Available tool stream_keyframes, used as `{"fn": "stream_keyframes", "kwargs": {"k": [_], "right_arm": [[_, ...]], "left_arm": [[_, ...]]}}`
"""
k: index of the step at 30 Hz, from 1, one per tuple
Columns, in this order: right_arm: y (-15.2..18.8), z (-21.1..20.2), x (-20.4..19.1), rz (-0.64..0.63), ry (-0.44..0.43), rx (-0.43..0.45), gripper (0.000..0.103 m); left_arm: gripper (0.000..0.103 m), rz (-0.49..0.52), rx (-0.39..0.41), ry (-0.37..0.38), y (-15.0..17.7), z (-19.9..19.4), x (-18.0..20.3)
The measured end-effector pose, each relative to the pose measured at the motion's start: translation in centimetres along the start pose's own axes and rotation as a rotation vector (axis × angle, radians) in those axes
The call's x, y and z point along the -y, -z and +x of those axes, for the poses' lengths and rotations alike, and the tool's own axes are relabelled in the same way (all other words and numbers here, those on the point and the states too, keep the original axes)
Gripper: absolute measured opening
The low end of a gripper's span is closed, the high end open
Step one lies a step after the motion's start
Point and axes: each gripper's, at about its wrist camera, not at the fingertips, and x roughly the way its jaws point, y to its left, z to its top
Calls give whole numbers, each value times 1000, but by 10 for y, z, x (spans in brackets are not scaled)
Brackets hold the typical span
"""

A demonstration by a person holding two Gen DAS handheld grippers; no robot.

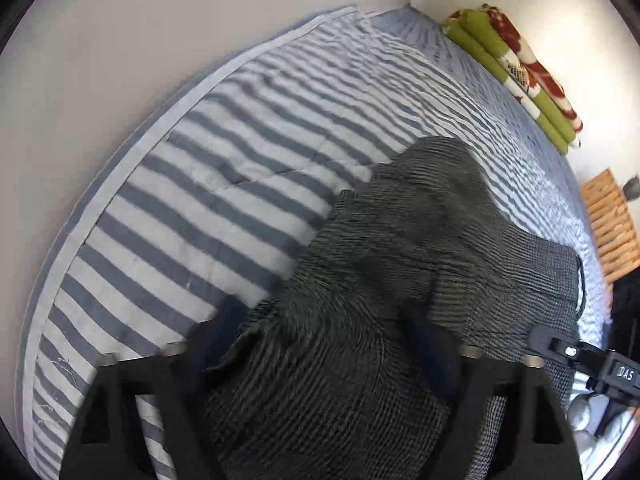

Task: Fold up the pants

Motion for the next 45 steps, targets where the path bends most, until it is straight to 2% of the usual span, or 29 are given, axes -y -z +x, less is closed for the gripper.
{"fn": "stream_keyframes", "kwargs": {"k": [1, 2, 3, 4, 7, 8, 9, 10, 11, 12, 13, 14, 16, 20, 22, 24, 27, 29, 30, 32, 34, 38, 41, 45], "right_arm": [[3, 1, -10, -47, 41, 10, 46], [6, -2, -24, -120, 79, 36, 38], [12, -12, -45, -233, 77, 75, 31], [17, -23, -58, -321, 27, 110, 27], [42, -67, -93, -619, -207, 230, 27], [41, -69, -90, -623, -216, 234, 30], [32, -63, -79, -564, -198, 203, 39], [20, -50, -62, -464, -127, 157, 47], [9, -36, -42, -365, 35, 125, 55], [4, -29, -30, -321, 148, 110, 55], [-1, -23, -15, -278, 250, 86, 57], [-4, -24, -5, -250, 238, 77, 64], [-4, -44, 7, -193, 213, 144, 66], [1, -76, 12, -85, 194, 267, 67], [9, -79, -5, -148, 171, 302, 67], [14, -63, -30, -250, 197, 291, 66], [27, -37, -50, -342, 242, 247, 66], [32, -11, -41, -337, 348, 137, 65], [33, -5, -31, -305, 353, 105, 65], [38, -24, -22, -258, 320, 130, 65], [46, -51, -19, -243, 315, 153, 65], [83, -117, -13, -253, 268, 208, 65], [116, -159, -10, -294, 267, 271, 65], [162, -216, -2, -330, 262, 314, 65]], "left_arm": [[56, 19, 15, -16, 2, -4, 3], [41, 30, 33, -26, 5, -12, 4], [37, 29, 49, -6, 9, -24, 4], [37, 25, 82, 13, 14, -40, 4], [37, 37, 211, -25, 31, -80, 7], [43, 55, 218, -33, 31, -80, 7], [59, 68, 192, -58, 28, -70, 6], [66, 39, 125, -113, 22, -50, 0], [70, 28, 88, -143, 19, -37, -4], [71, 29, 59, -179, 17, -27, -5], [73, 30, 47, -176, 16, -22, -6], [73, 34, 57, -171, 18, -24, -5], [73, 50, 111, -182, 21, -38, -1], [73, 52, 197, -139, 22, -72, -6], [72, 45, 217, -124, 21, -82, -9], [64, 58, 199, -107, 22, -85, -8], [64, 111, 166, -150, 35, -81, 3], [67, 137, 101, -231, 42, -63, 1], [69, 136, 85, -238, 46, -61, 0], [69, 112, 94, -239, 56, -75, -4], [69, 105, 133, -274, 69, -102, -4], [69, 86, 149, -254, 98, -154, 6], [69, 94, 168, -244, 119, -190, 27], [69, 124, 213, -206, 148, -241, 76]]}}
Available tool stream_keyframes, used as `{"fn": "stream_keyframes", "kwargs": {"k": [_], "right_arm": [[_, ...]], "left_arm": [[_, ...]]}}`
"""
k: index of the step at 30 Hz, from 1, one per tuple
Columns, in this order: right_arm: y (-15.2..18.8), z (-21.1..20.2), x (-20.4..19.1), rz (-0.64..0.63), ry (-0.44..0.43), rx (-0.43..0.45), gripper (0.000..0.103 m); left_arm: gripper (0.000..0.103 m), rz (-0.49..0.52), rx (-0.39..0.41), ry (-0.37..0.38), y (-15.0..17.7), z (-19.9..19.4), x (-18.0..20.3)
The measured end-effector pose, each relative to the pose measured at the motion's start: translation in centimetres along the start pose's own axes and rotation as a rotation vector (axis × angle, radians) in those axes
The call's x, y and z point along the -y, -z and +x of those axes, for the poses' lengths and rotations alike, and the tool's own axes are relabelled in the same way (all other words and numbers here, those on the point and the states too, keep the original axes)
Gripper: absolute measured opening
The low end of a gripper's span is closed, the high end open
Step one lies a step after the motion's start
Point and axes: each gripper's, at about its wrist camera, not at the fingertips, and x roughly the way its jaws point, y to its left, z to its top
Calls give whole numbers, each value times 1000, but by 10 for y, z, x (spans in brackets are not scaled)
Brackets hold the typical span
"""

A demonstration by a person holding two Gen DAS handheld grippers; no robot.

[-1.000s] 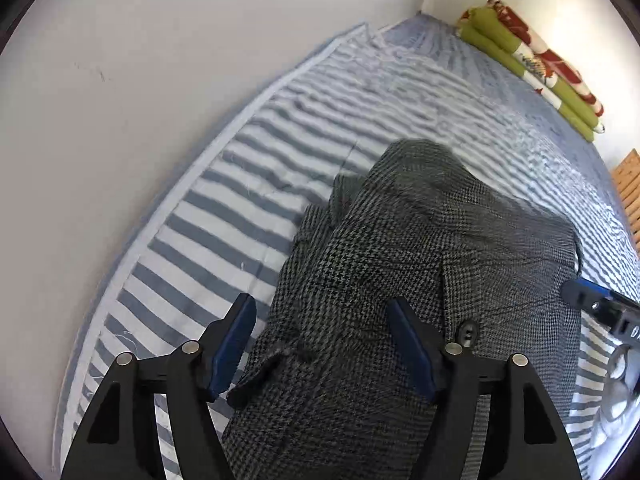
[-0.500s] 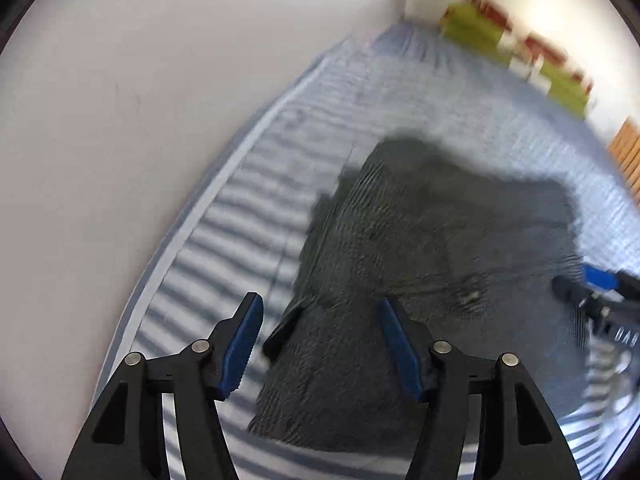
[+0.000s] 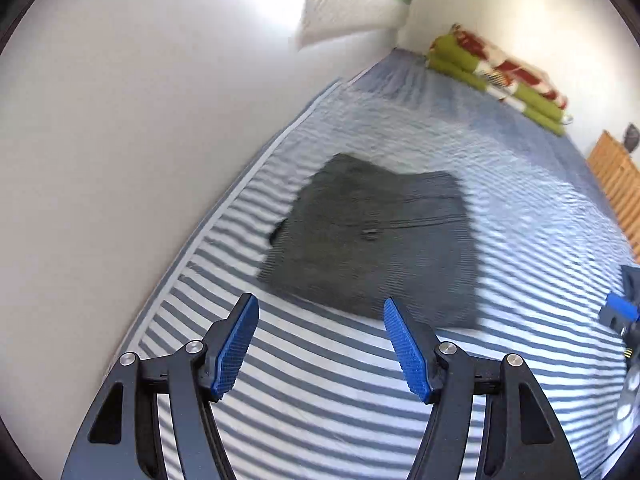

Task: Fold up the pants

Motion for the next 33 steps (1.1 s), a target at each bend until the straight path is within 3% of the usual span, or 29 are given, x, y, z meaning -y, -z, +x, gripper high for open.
{"fn": "stream_keyframes", "kwargs": {"k": [8, 12, 15, 18, 26, 33], "right_arm": [[61, -135, 3, -26, 34, 41, 65], [96, -187, 13, -27, 62, 69, 66], [120, -214, 22, -17, 65, 86, 66], [140, -236, 28, -3, 69, 102, 66], [196, -266, 32, 7, 108, 98, 66], [234, -279, 19, 1, 102, 103, 66]], "left_arm": [[74, 98, 118, 80, 60, -138, 117], [86, 143, 150, 85, 104, -181, 170], [89, 164, 172, 62, 143, -209, 201], [91, 127, 154, 102, 175, -233, 218], [95, 34, 130, 106, 252, -260, 239], [95, 71, 125, 62, 292, -267, 234]]}}
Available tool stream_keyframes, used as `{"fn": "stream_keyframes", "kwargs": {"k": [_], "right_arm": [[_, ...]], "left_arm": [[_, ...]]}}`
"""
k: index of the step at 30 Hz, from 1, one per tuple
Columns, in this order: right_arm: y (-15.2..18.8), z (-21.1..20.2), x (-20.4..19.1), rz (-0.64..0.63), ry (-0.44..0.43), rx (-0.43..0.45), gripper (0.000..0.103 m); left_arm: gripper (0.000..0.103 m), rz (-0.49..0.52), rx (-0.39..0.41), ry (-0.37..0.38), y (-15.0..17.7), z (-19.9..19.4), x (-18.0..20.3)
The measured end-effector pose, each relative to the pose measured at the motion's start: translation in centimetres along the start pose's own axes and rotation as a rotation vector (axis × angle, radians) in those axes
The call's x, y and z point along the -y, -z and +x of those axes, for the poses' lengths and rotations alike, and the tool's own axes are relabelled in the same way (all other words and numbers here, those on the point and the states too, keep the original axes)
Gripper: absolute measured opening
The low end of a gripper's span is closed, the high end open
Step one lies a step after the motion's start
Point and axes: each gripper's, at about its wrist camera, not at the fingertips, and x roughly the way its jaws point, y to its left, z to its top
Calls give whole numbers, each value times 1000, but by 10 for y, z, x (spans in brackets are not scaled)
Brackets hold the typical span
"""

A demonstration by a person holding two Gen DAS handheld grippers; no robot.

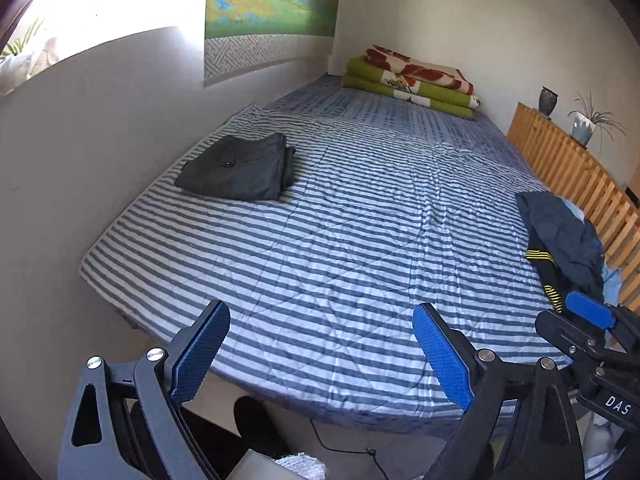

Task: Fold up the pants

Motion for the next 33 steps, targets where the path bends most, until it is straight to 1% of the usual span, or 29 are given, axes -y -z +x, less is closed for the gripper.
{"fn": "stream_keyframes", "kwargs": {"k": [2, 6, 9, 13, 18, 23, 33], "right_arm": [[6, -2, -7, -15, 15, 13, 66], [13, -2, -17, -28, 4, 12, 66], [17, -1, -20, -38, 17, 5, 66], [20, 0, -21, -48, 23, -11, 66], [20, -1, -22, -41, 22, -6, 66], [24, 1, -24, -45, 30, -19, 66], [25, 4, -24, -27, 48, -32, 66]], "left_arm": [[95, 5, -1, -2, 6, -4, -2], [96, 24, 6, -21, 14, -10, -3], [96, 16, -3, -6, 20, -12, -4], [97, 11, -1, -6, 25, -14, -6], [97, 8, 0, -9, 21, -16, -10], [97, 8, 7, 5, 20, -18, -9], [98, 18, -6, 19, 22, -10, -14]]}}
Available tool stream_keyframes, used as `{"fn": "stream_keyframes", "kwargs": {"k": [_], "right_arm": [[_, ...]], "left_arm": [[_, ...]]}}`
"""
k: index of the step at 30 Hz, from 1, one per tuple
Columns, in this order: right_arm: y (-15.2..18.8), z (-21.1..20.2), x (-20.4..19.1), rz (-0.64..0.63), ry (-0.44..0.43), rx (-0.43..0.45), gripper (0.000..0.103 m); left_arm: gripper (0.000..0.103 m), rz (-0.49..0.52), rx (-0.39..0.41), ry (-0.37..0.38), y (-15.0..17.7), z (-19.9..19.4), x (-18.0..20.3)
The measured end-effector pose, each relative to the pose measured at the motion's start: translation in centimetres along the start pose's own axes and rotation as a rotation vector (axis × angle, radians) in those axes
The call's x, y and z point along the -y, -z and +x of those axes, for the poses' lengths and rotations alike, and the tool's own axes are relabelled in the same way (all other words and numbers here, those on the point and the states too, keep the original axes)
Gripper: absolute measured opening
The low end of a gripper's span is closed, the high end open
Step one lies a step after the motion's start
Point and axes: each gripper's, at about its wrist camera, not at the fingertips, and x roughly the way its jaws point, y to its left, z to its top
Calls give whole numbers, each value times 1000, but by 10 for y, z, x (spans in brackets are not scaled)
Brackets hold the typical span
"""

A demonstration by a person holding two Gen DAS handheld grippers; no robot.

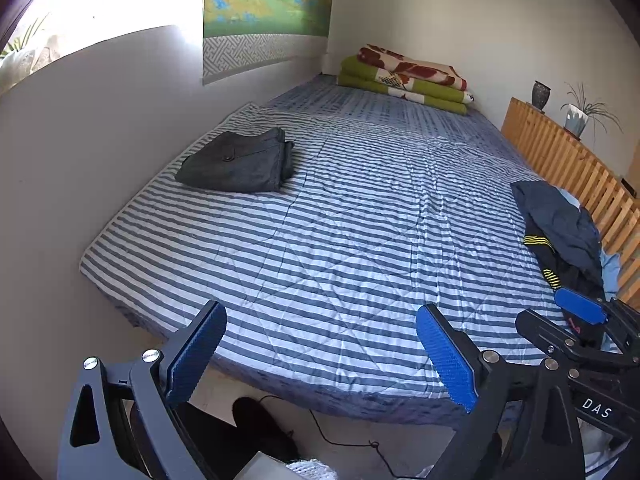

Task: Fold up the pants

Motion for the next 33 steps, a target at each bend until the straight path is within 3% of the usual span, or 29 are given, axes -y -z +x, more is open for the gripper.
{"fn": "stream_keyframes", "kwargs": {"k": [18, 33], "right_arm": [[-5, 9, -16, -9, 1, -17, 66], [1, 11, -8, 12, -3, -28, 66]], "left_arm": [[98, -21, -18, -6, 5, 15, -20], [99, -8, -29, -3, 6, 22, -15]]}}
